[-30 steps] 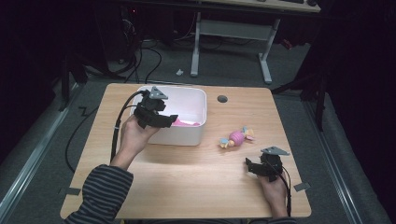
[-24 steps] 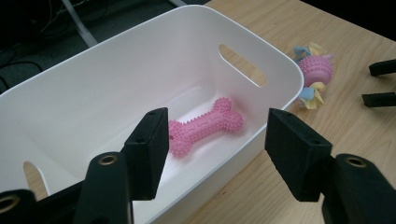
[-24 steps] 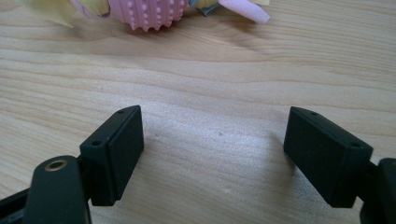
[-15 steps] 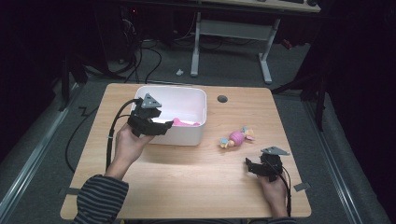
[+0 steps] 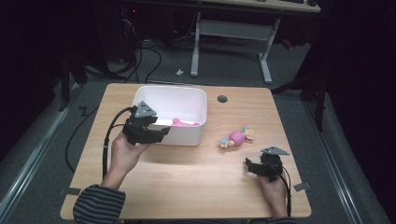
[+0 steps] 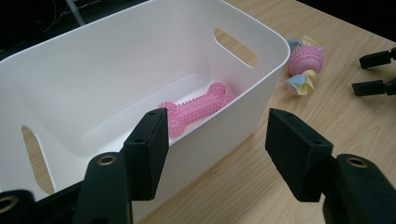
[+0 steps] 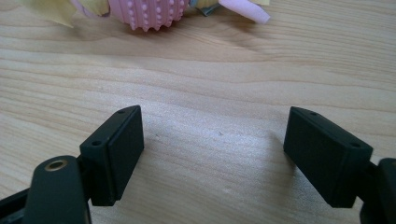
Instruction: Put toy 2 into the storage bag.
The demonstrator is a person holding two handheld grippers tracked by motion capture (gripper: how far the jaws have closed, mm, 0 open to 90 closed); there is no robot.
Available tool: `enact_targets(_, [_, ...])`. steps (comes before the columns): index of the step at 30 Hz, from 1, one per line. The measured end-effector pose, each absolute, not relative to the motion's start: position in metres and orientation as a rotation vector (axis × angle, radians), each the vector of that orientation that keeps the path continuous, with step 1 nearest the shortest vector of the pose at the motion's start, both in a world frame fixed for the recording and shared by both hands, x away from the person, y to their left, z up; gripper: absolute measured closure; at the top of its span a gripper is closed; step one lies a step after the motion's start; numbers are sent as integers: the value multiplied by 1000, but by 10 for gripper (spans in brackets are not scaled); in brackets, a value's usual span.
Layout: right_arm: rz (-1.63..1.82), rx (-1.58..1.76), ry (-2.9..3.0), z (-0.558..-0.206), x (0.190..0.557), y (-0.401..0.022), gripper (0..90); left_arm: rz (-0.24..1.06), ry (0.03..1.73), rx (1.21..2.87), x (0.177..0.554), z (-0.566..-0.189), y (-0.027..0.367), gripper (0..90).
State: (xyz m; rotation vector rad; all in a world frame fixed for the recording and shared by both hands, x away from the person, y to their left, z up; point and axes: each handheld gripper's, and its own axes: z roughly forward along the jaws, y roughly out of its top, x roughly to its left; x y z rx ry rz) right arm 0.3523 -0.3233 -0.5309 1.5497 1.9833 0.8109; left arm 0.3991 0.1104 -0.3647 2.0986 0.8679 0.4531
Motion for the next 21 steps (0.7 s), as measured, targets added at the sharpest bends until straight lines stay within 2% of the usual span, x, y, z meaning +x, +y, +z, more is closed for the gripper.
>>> enact_targets(21, [811,1550,1983,-531,352,-323,203,384,935,2048,382,-392,128,391])
